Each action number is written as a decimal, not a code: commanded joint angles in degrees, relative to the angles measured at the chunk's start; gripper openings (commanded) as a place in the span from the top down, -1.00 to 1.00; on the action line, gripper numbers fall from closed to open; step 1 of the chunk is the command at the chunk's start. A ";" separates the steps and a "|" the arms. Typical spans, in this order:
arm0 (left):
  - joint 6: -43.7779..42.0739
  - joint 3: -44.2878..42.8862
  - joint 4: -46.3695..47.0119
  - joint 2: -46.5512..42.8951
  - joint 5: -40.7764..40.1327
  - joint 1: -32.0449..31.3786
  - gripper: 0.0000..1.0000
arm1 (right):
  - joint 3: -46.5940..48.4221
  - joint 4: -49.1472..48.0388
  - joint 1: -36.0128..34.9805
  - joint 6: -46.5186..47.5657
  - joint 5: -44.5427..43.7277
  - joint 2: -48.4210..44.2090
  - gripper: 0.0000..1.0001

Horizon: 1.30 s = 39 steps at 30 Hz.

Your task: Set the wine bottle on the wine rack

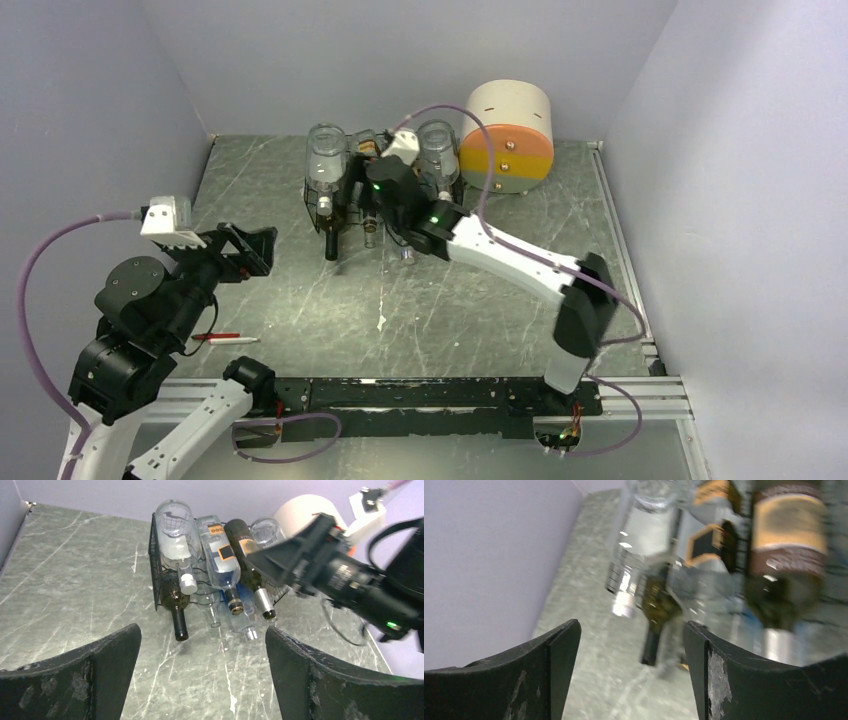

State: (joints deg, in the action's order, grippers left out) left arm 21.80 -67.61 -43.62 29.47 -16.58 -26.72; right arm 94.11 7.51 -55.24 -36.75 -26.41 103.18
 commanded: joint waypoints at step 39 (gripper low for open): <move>-7.47 -3.50 7.23 -4.84 7.09 -0.17 -0.92 | -25.30 34.38 0.18 13.45 -27.12 -70.50 -0.63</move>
State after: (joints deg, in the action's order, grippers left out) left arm 15.70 -70.50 -37.50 24.95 -10.22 -26.72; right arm 67.94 41.65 -55.18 -24.80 -52.10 32.91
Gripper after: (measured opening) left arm 0.956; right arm 0.813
